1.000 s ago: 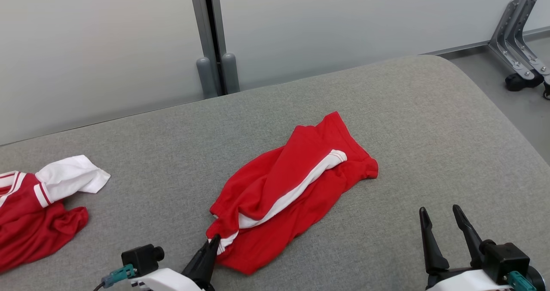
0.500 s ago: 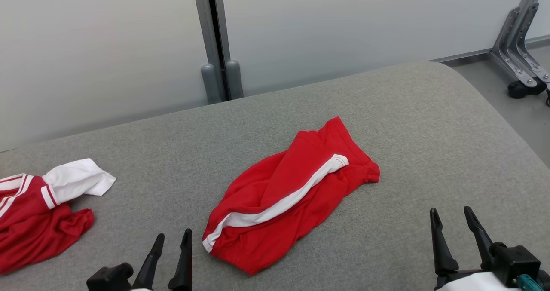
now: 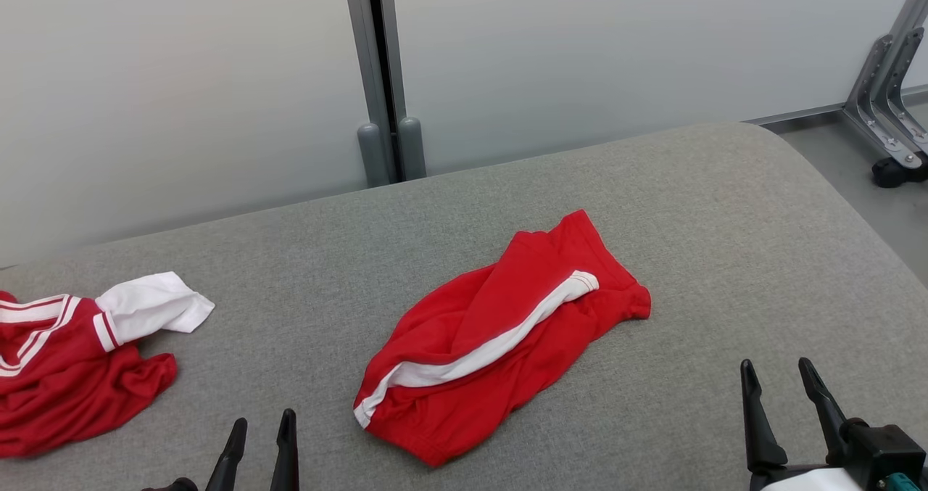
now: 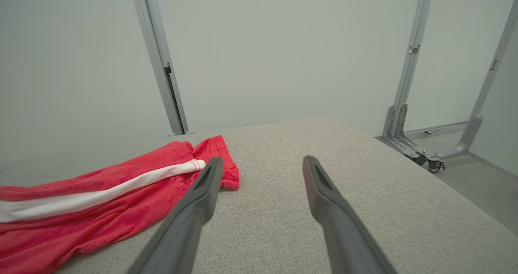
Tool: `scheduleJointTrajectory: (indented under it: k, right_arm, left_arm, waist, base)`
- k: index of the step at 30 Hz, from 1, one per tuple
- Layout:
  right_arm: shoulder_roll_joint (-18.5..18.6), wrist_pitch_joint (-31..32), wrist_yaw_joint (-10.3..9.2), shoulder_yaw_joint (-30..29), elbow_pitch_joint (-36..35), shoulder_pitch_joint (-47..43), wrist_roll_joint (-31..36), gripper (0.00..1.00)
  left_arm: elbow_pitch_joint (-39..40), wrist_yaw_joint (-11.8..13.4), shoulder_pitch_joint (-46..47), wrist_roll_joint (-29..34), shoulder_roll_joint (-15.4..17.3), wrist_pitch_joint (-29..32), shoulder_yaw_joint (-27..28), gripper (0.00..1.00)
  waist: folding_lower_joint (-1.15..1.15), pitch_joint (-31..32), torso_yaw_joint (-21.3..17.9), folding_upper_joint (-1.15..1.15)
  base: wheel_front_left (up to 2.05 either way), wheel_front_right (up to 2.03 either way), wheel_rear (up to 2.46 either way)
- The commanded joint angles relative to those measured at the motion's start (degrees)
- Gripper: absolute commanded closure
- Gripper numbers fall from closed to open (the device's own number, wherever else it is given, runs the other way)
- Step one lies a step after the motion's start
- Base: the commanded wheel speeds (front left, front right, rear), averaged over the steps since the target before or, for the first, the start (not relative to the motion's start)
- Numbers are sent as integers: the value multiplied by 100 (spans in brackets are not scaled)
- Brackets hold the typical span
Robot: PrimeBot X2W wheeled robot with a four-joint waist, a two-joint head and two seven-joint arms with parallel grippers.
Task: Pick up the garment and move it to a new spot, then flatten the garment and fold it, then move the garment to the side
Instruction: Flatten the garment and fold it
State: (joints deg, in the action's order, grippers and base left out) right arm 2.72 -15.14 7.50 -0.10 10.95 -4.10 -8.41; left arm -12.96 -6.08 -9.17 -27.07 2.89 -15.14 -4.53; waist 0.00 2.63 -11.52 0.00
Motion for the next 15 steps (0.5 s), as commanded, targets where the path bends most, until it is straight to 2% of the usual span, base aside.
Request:
scheduleJointTrajectory:
  k: [1,15]
  right_arm:
    - [32,-1,-1,-14,-22,-15,52,0]
    - [32,-1,-1,-5,-32,-52,89,0]
  left_arm:
    - [-7,-41,30,-27,7,0,26,0]
    - [18,-79,82,-118,7,0,136,0]
  waist:
    - [0,21,3,0]
    - [0,115,29,0]
  base:
    - [0,0,0]
    - [0,0,0]
